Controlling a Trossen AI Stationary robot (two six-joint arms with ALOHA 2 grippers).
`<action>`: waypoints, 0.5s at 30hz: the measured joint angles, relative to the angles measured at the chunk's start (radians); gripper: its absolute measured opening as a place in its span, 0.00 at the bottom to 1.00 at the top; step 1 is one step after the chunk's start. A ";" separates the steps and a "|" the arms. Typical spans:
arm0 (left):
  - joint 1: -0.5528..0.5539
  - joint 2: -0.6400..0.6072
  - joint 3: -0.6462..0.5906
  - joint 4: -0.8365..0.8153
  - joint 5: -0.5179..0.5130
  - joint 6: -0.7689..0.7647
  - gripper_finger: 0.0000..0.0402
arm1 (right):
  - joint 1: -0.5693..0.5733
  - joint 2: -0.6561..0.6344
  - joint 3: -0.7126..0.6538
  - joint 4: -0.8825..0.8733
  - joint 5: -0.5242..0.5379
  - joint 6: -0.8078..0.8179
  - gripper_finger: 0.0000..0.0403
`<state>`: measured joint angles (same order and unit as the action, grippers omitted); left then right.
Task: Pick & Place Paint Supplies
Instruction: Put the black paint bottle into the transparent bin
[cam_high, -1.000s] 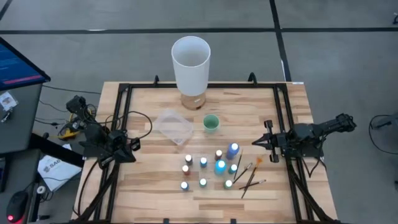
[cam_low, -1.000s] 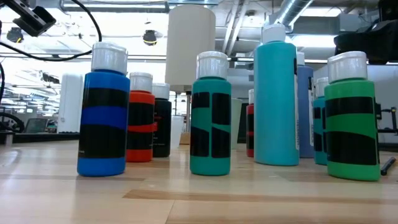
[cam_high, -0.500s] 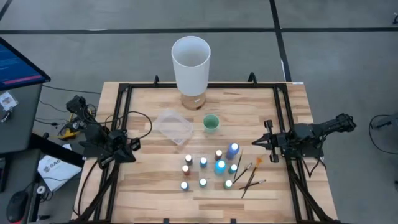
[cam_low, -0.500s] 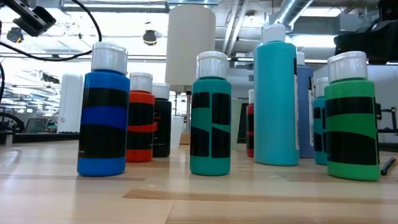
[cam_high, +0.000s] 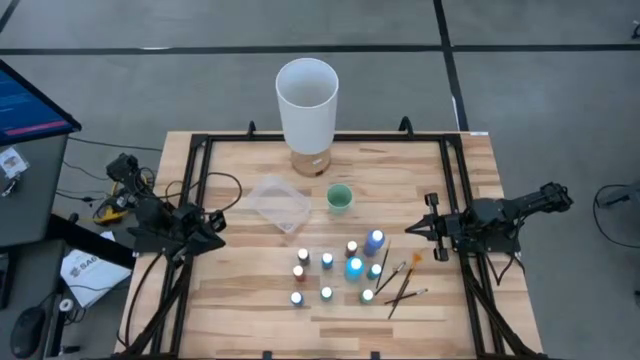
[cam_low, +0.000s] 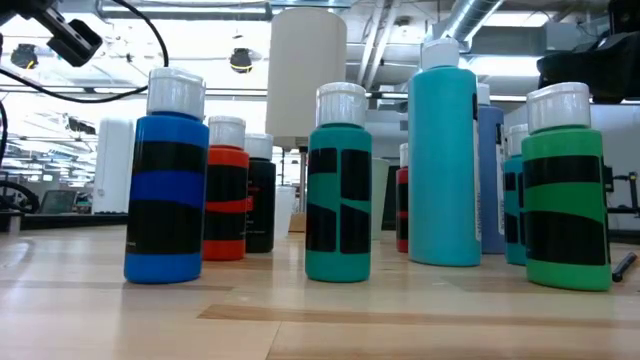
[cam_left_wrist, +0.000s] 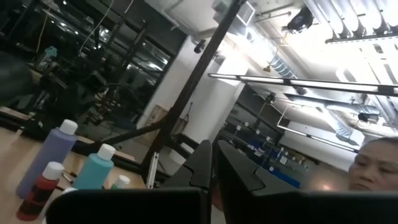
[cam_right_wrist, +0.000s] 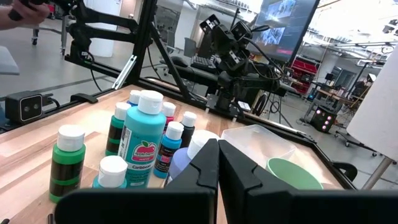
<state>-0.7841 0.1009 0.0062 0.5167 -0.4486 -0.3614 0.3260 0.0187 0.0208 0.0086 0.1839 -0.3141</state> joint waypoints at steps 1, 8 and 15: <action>0.000 0.000 0.000 0.011 -0.015 0.015 0.02 | 0.000 0.000 0.000 0.000 0.000 0.000 0.00; 0.000 0.000 0.000 0.096 -0.429 0.127 0.02 | 0.000 0.000 0.000 0.000 0.000 0.000 0.00; 0.038 0.000 0.000 0.140 -0.737 0.324 0.02 | 0.000 0.000 0.000 0.000 0.000 0.000 0.00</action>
<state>-0.7457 0.1009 0.0063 0.6567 -1.1851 -0.0378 0.3260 0.0189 0.0208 0.0086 0.1837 -0.3141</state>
